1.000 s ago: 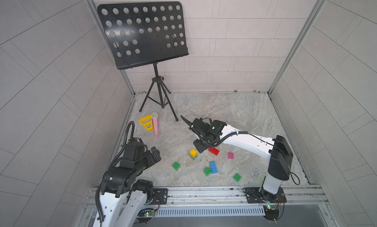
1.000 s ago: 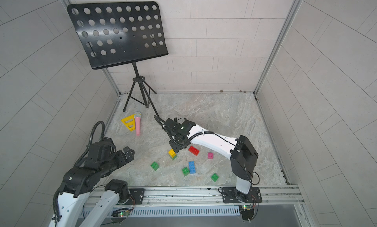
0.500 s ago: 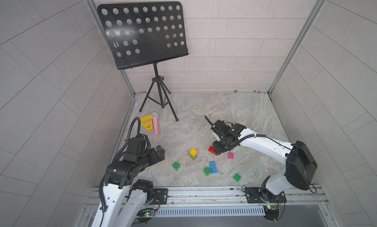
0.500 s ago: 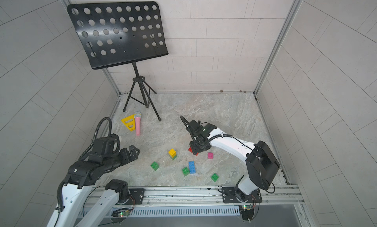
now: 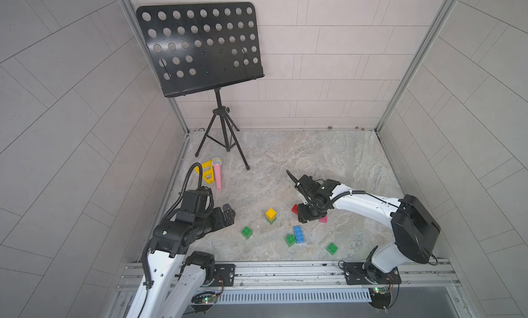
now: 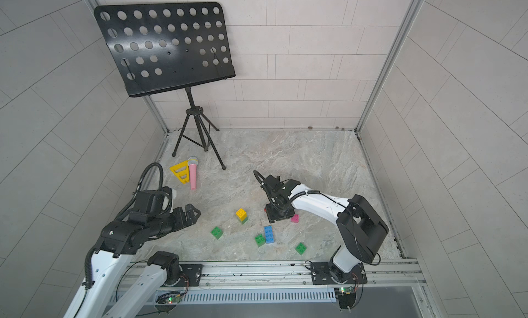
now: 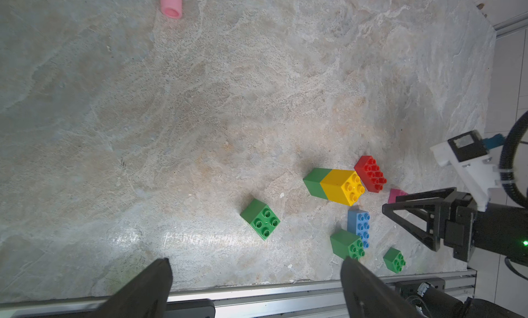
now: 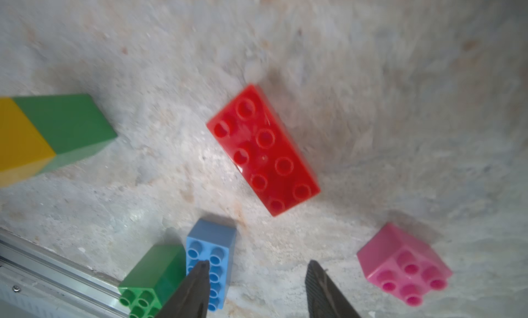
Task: Assemble the letter r with lego
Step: Pick up the lego brick from the center of the board.
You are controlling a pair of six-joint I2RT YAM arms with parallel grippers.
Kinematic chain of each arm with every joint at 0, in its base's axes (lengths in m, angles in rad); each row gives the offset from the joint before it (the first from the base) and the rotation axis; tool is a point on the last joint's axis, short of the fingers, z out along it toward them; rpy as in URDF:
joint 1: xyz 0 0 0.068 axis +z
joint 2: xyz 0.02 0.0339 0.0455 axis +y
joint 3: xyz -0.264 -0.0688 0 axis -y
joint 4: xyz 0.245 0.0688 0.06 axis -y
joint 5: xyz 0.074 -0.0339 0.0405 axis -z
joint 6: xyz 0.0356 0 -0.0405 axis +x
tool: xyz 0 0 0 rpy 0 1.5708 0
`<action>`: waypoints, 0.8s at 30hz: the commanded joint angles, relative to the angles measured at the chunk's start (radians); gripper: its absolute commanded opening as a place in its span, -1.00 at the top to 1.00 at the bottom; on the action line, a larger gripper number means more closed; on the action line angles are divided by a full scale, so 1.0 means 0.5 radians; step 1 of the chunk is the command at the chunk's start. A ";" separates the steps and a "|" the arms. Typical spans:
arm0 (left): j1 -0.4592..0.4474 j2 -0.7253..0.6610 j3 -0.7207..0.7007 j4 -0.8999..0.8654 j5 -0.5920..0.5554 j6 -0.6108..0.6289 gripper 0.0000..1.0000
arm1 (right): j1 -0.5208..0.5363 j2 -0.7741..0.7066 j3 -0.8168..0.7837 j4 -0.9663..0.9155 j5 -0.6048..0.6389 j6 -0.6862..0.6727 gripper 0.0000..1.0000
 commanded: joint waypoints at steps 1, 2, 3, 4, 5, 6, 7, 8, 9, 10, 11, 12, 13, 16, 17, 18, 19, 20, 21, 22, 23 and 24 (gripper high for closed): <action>-0.007 0.016 -0.018 0.012 0.003 0.044 -1.00 | -0.003 0.111 0.205 -0.123 0.189 -0.299 -0.17; -0.009 0.019 -0.019 0.012 0.007 0.043 -1.00 | -0.003 0.150 0.254 -0.153 0.204 -0.358 -0.18; -0.006 0.022 -0.022 0.012 0.006 0.043 -1.00 | -0.004 0.192 0.305 -0.186 0.221 -0.424 -0.18; -0.007 0.025 -0.022 0.012 0.010 0.044 -1.00 | -0.004 0.238 0.349 -0.223 0.233 -0.477 -0.19; -0.007 0.025 -0.022 0.012 0.010 0.047 -1.00 | -0.004 0.278 0.388 -0.252 0.245 -0.515 -0.19; -0.008 0.028 -0.024 0.012 0.009 0.048 -1.00 | -0.004 0.317 0.418 -0.278 0.257 -0.554 -0.19; -0.007 0.027 -0.025 0.009 0.012 0.046 -1.00 | -0.004 0.351 0.438 -0.290 0.265 -0.586 -0.20; -0.007 0.026 -0.025 0.009 0.011 0.044 -1.00 | -0.004 0.379 0.450 -0.303 0.274 -0.604 -0.20; -0.007 0.028 -0.027 0.009 0.010 0.045 -1.00 | -0.004 0.409 0.461 -0.317 0.285 -0.625 -0.19; -0.007 0.028 -0.027 0.009 0.009 0.044 -1.00 | -0.004 0.432 0.466 -0.325 0.293 -0.639 -0.20; -0.009 0.028 -0.027 0.007 0.013 0.047 -1.00 | -0.007 0.454 0.462 -0.325 0.293 -0.654 -0.20; -0.007 0.029 -0.028 0.009 0.017 0.047 -1.00 | -0.007 0.476 0.459 -0.325 0.293 -0.664 -0.20; -0.009 0.031 -0.030 0.009 0.020 0.050 -1.00 | -0.007 0.498 0.456 -0.323 0.288 -0.676 -0.20; -0.007 0.049 -0.031 0.008 0.027 0.055 -1.00 | -0.005 0.558 0.456 -0.312 0.299 -0.694 -0.20; -0.007 0.055 -0.030 0.009 0.027 0.057 -1.00 | -0.008 0.571 0.456 -0.304 0.299 -0.702 -0.19; -0.007 0.061 -0.031 0.009 0.031 0.057 -1.00 | -0.007 0.585 0.461 -0.296 0.305 -0.701 -0.19; -0.007 0.067 -0.031 0.007 0.036 0.057 -1.00 | -0.007 0.600 0.465 -0.290 0.306 -0.706 -0.18; -0.007 0.071 -0.029 0.009 0.035 0.057 -1.00 | -0.007 0.618 0.473 -0.289 0.305 -0.711 -0.17; -0.007 0.073 -0.031 0.009 0.037 0.057 -1.00 | -0.007 0.635 0.483 -0.285 0.306 -0.710 -0.16; -0.007 0.077 -0.031 0.009 0.034 0.057 -1.00 | -0.009 0.647 0.491 -0.282 0.303 -0.717 -0.14; -0.007 0.080 -0.034 0.008 0.036 0.057 -1.00 | -0.009 0.656 0.498 -0.279 0.303 -0.716 -0.14; -0.007 0.083 -0.034 0.009 0.033 0.057 -1.00 | -0.010 0.666 0.508 -0.281 0.303 -0.717 -0.12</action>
